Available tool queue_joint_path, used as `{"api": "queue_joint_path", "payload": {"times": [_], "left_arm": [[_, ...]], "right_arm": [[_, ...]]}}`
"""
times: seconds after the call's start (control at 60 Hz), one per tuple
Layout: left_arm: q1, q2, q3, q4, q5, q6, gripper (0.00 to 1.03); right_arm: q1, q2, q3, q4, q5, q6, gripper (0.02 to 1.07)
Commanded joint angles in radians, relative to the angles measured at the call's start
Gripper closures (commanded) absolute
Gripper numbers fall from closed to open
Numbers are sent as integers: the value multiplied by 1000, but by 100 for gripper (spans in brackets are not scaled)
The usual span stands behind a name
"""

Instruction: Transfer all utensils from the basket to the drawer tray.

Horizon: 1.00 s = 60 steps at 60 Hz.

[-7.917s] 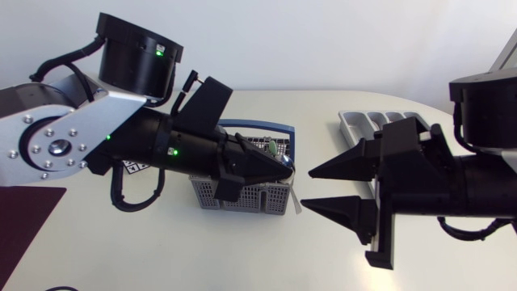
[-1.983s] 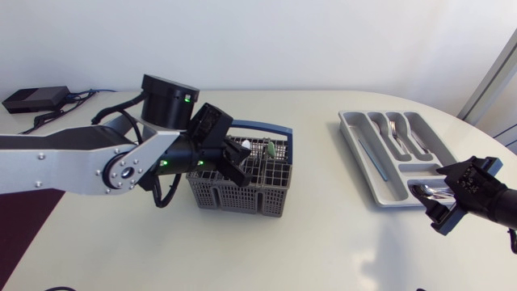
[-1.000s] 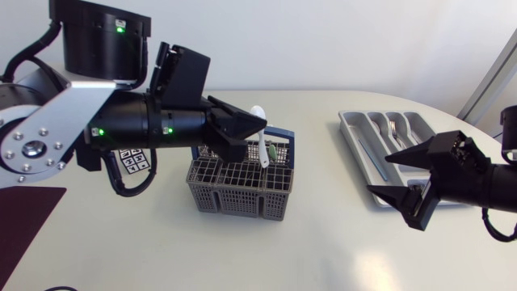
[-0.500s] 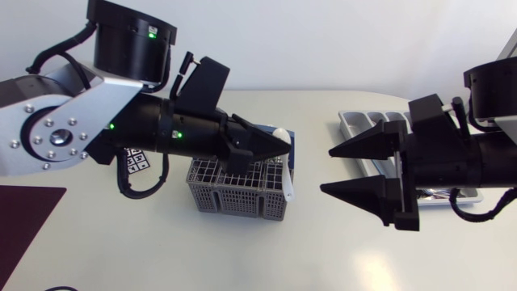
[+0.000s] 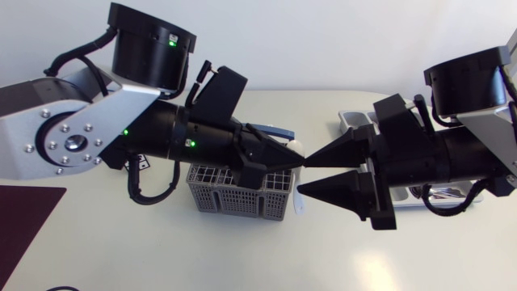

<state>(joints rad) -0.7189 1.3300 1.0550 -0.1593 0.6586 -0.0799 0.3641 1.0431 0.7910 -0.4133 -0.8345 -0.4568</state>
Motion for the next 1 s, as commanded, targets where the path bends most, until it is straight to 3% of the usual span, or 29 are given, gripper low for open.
{"api": "queue_joint_path", "payload": {"times": [0.0, 0.167, 0.417, 0.5, 0.633, 0.8, 0.983], "left_arm": [[-11, 23, 33, 4, 21, -21, 100], [-13, 28, 39, 6, 21, -21, 100], [-14, 32, 43, 7, 19, -23, 100], [-13, 32, 46, 7, 19, -23, 99], [-5, 34, 59, 7, 19, -23, 86], [4, 37, 85, 9, 18, -24, 54], [33, 31, 115, 26, -5, -47, 35]], "right_arm": [[15, 14, 11, 21, -6, 38, 56], [32, 18, 10, 28, -6, 47, 67], [36, 21, -1, 34, -5, 47, 94], [42, 21, -6, 34, -5, 47, 97], [45, 28, -9, 30, -5, 47, 101], [47, 34, -18, 19, 3, 44, 101], [42, 34, -30, 2, 25, 33, 101]]}}
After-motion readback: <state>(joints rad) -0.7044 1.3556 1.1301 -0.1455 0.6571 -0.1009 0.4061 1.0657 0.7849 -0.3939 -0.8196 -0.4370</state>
